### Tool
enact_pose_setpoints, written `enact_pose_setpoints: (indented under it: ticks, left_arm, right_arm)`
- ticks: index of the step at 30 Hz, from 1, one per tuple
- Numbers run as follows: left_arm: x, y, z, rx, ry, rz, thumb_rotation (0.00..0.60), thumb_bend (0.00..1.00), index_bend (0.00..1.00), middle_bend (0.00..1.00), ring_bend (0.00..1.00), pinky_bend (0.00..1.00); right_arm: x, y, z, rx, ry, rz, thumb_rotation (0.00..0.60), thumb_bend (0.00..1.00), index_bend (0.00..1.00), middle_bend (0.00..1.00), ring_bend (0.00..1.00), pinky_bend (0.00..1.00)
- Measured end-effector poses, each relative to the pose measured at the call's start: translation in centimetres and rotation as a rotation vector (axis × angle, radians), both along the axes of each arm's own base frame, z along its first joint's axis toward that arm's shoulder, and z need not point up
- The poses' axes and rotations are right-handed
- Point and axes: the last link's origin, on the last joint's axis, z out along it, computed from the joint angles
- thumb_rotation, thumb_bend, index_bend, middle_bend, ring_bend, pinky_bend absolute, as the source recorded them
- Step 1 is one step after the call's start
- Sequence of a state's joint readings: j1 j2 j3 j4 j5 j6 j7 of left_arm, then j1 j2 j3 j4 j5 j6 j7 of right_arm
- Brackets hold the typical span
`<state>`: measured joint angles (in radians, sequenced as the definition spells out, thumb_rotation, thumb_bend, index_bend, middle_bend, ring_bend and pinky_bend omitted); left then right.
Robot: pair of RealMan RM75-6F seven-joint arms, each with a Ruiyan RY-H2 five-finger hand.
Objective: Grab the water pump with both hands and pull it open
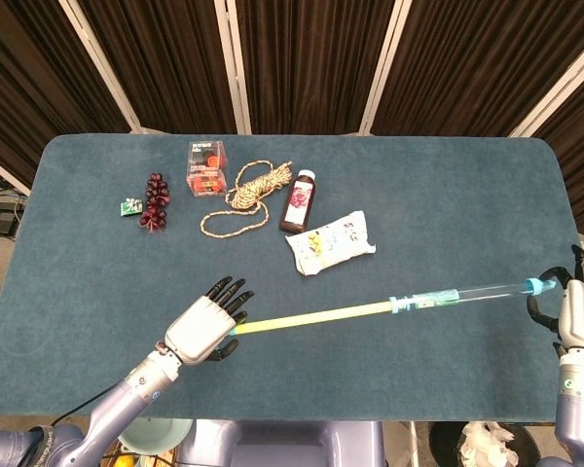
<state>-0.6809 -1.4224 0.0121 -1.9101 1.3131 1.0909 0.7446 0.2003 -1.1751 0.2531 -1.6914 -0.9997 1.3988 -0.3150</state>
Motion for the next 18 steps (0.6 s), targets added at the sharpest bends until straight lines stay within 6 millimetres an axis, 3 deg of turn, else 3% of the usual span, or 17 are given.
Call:
enact_pose_setpoints:
  ticks: [4, 18]
  left_arm:
    - [0.0, 0.0, 0.2, -0.003, 0.003, 0.017, 0.600, 0.09, 0.07, 0.04, 0.00, 0.05]
    - [-2.0, -0.8, 2.0, 0.028, -0.074, 0.133, 0.600, 0.09, 0.06, 0.01, 0.00, 0.03]
  right_arm:
    - [0.0, 0.1, 0.0, 0.011, 0.010, -0.002, 0.600, 0.33, 0.21, 0.00, 0.00, 0.00]
    - [0.8, 0.6, -0.4, 0.052, 0.004, 0.022, 0.600, 0.26, 0.20, 0.00, 0.00, 0.00]
